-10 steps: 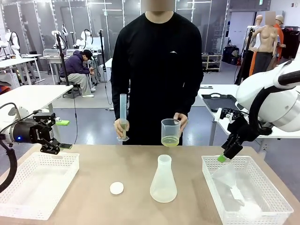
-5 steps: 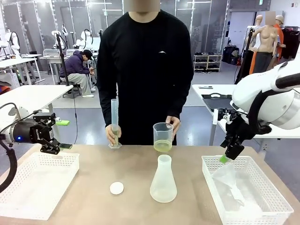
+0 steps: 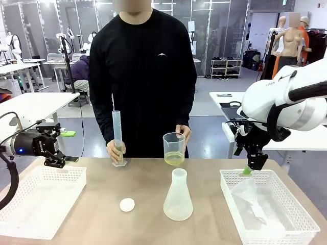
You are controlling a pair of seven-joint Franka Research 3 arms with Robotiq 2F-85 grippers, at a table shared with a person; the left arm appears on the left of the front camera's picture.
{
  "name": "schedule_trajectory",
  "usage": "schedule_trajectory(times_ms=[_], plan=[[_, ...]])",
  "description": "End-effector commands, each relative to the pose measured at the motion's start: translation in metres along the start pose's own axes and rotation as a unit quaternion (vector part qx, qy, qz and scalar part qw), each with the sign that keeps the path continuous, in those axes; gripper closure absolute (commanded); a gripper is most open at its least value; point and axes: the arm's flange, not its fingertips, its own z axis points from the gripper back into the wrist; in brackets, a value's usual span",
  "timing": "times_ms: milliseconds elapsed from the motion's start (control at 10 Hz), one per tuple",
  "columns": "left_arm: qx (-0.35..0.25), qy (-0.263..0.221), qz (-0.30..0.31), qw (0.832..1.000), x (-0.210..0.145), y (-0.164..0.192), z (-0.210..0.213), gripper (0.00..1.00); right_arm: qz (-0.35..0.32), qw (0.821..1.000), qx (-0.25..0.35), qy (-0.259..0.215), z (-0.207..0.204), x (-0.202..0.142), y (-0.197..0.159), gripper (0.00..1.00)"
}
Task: Prepare the solutions needed for the experiment.
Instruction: Pick up the Plastic Funnel and insert it into the Big flask.
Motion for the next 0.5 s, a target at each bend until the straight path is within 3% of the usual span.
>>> schedule_trajectory(times_ms=[0, 100, 400], plan=[[0.007, -0.005, -0.003, 1.0, 0.001, 0.0, -0.002, 0.0, -0.014, 0.999, 0.026, 0.021, 0.003, -0.002, -0.012, 0.0], [0.007, -0.005, -0.003, 1.0, 0.001, 0.0, -0.002, 0.0, 0.0, 1.0, 0.0, 0.0, 0.0, 0.0, 0.0, 0.0], [0.007, -0.005, -0.003, 1.0, 0.001, 0.0, -0.002, 0.0, 0.001, 1.0, 0.011, 0.004, -0.001, -0.001, -0.004, 0.0]])
